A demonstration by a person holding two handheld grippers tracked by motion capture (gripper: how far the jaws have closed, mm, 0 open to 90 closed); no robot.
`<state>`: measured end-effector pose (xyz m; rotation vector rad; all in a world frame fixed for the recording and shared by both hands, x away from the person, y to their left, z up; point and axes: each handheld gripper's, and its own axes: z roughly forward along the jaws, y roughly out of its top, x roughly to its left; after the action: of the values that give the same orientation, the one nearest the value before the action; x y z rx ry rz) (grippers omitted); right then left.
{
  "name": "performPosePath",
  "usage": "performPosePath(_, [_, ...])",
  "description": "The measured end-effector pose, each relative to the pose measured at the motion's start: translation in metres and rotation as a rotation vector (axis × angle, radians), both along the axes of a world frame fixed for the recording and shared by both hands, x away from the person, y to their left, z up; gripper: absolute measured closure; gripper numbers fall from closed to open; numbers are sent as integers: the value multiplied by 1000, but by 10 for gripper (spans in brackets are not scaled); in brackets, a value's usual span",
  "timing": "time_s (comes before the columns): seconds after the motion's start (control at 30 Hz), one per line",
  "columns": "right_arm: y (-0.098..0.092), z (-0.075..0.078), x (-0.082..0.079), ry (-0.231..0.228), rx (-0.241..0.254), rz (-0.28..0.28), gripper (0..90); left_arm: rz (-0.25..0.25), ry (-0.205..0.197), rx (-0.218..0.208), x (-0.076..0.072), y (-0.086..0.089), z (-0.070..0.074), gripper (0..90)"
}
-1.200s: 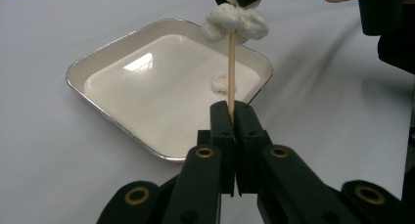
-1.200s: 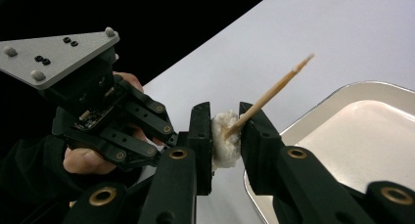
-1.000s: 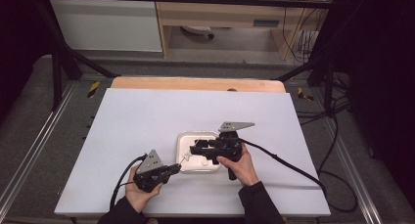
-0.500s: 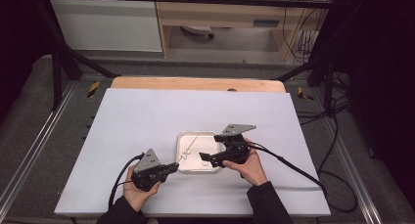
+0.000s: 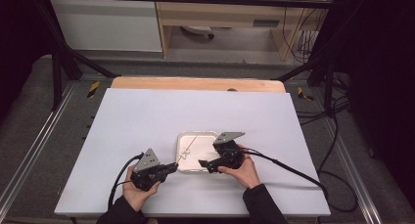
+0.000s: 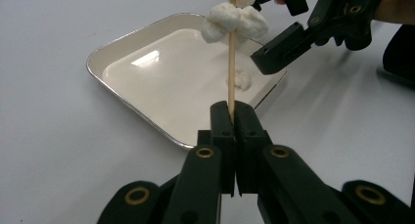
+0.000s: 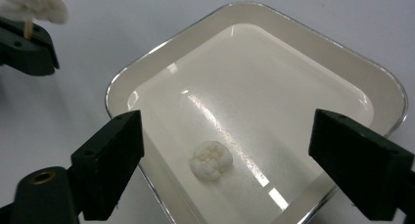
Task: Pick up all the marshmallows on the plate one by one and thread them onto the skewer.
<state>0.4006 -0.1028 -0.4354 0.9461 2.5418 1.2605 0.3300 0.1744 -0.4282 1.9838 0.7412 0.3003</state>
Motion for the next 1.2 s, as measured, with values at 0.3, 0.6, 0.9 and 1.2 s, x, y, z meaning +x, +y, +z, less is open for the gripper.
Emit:
performPosePath(0.3, [3,-9,0,-13,-40,1,387,1,6,-2,0,1,0,885])
performPosePath(0.6, [5,-13,-2,-15,-46,34,527,4,14,-4,1,1,-1,885])
performPosePath(0.9, [7,-17,-4,-28,-61,58,619,2,14,-6,1,1,-1,885])
performPosePath(1.2, [7,-17,-5,-11,-53,60,705,3,12,-4,0,1,-1,885])
